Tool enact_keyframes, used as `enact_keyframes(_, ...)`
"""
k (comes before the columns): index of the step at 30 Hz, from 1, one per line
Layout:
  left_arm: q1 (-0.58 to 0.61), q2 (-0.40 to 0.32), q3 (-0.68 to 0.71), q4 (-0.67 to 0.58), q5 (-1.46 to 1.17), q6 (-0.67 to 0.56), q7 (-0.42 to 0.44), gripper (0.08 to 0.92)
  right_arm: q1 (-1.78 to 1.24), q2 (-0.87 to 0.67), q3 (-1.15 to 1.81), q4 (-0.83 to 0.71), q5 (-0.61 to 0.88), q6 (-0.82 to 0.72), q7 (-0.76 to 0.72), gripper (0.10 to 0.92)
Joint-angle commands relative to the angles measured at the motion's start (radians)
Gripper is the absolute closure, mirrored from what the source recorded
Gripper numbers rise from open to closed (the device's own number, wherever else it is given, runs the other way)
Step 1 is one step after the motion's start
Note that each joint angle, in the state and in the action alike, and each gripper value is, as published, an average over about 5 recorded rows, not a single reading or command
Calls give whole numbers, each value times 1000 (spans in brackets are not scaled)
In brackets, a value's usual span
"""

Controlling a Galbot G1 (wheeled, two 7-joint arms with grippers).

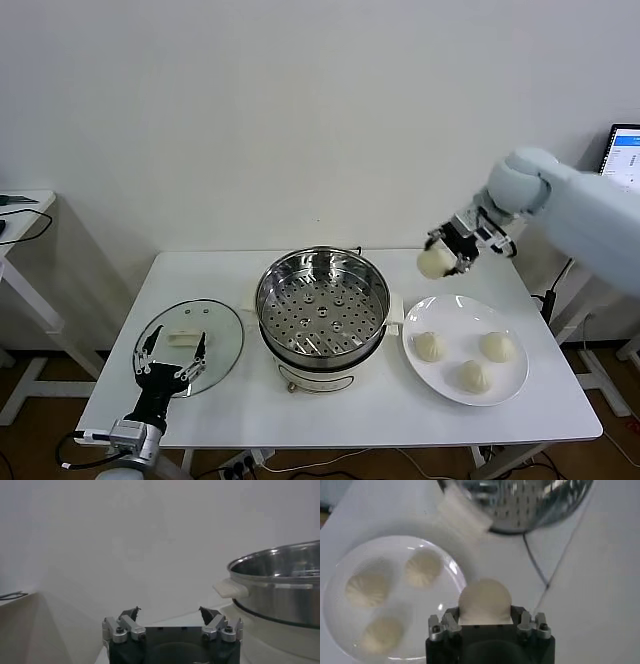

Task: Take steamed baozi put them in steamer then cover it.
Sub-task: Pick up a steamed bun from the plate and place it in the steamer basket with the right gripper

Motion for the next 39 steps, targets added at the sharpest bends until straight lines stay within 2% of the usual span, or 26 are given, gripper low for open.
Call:
enact_keyframes(1, -1, 5, -20, 0, -6, 2, 8, 177, 232, 244, -200, 71, 11, 310, -4, 355)
enact_keyframes(10, -8, 17, -58, -1, -25, 6, 18, 177, 124, 467, -175, -114, -87, 386, 33, 359)
enact_keyframes(23, -14, 23, -87, 17, -42, 8, 29, 177, -111, 578, -84, -387, -272, 438, 92, 364)
enact_keyframes(39, -11, 22, -89, 22, -42, 1, 41, 177, -211, 591, -19, -465, -322, 426, 110, 359)
